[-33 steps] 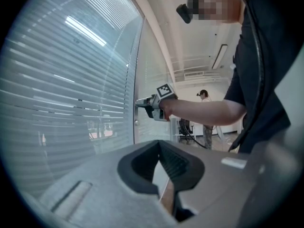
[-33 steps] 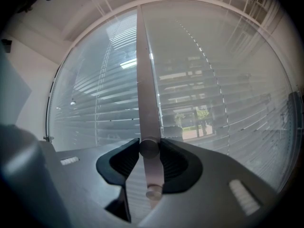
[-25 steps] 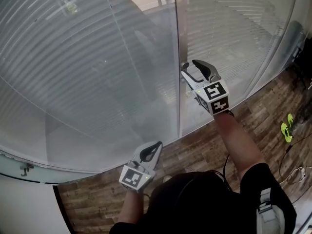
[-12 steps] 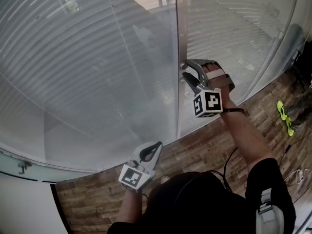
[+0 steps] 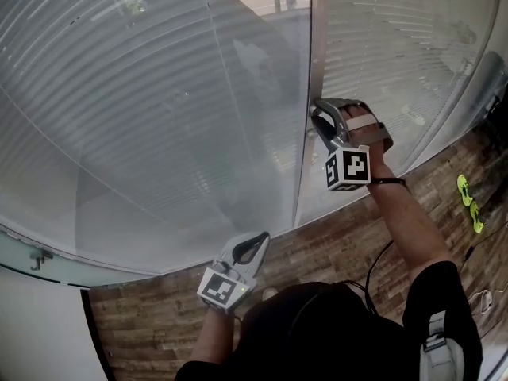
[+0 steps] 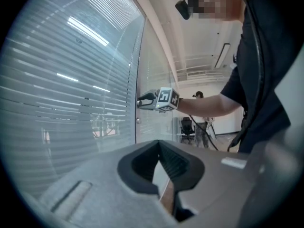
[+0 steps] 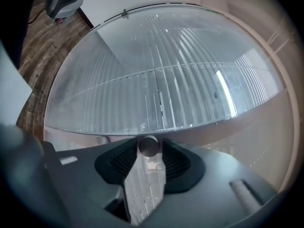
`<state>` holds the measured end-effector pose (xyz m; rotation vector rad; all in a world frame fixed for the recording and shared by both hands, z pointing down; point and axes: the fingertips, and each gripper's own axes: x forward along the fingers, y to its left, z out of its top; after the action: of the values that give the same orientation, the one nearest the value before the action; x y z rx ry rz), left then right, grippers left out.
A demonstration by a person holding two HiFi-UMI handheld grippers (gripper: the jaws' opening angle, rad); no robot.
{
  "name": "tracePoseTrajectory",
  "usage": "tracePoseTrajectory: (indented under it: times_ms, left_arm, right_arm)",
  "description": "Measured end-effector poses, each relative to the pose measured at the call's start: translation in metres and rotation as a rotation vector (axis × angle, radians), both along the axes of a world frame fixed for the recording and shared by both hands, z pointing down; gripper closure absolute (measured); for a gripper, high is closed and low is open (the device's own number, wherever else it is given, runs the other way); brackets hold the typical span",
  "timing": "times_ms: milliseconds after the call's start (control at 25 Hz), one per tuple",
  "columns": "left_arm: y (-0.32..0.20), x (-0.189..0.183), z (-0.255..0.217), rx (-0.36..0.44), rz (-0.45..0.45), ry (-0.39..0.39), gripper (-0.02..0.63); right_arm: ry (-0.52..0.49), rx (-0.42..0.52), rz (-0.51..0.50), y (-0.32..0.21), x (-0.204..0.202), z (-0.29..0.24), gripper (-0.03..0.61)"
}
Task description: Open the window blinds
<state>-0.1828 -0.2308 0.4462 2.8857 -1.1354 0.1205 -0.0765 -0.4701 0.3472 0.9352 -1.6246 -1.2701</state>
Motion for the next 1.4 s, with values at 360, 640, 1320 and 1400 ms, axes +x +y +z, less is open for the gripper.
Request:
tracePoseTrajectory:
  times_ms: [360, 640, 1320, 1400]
  left_arm:
    - [-0.001, -0.002, 0.000, 0.000, 0.001, 0.005, 0.609]
    - [-0.001, -0.002, 0.002, 0.013, 0.002, 0.006, 0.609]
    - [0.000, 0.000, 0.008, 0.002, 0.013, 0.008, 0.609]
    - [0.001, 0.002, 0.007, -0.010, 0.015, 0.007, 0.609]
  right_arm:
    - [-0.006, -0.002, 0.016, -0.001, 0.000, -0.001, 0.448]
    - [-0.040, -0.014, 0.018, -0.001, 0.001, -0.002, 0.448]
    - [-0.513, -0.232, 0.028, 0.000, 0.002, -0.012, 0.448]
    - [-0.590, -0.258, 0.031, 0.000, 0.003, -0.014, 0.448]
